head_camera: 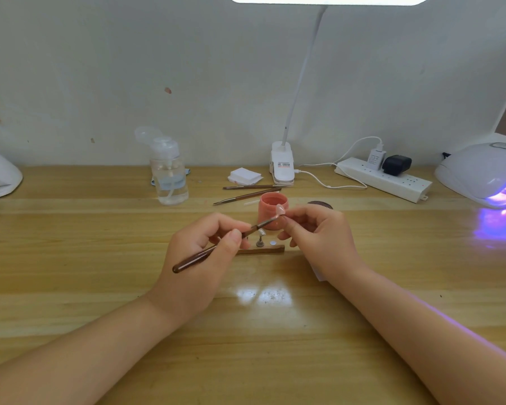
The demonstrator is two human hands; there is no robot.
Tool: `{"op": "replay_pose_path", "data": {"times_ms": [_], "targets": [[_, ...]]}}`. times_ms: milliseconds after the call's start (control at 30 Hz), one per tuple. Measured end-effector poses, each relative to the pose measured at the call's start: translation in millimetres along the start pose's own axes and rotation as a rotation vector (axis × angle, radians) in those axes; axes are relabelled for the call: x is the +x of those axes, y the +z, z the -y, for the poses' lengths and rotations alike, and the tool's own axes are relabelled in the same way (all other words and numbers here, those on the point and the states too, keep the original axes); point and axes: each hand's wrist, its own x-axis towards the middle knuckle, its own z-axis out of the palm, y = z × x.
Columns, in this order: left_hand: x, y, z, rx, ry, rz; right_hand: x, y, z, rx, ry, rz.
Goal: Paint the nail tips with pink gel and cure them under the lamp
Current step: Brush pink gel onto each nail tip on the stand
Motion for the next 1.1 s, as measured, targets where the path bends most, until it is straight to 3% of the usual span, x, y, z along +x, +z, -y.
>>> {"op": "replay_pose_path", "data": {"times_ms": [200,400,567,700,1000,1100], "targets": [[0.7,3.3,-2.0,-0.042,-0.009,-0.036,1.3,1.3,-2.8,-0.033,-0.031,-0.017],[0.2,1.4,-5.3,0.06,0.054,0.026,-0.8,-0.6,0.1,-0.164,-0.122,-0.016],[-0.5,3.6,-5.3,0.026,0.047,-0.034,-0.6,-0.8,0.8,-0.276,-0.186,-0.062],[0.7,3.6,-4.8,0.061,0.045,0.024,-1.1,-1.4,1.3,-0.3,-0.231,-0.074],[0.3,2.6,-2.8,-0.063,0.092,0.004,1.2,-1.0,-3.3,-0.172,-0.091,-0.099],[1.6,2.6,-1.0,0.008,0.144,0.027,0.5,-0.3,-1.9,-0.165,-0.097,-0.091]]}}
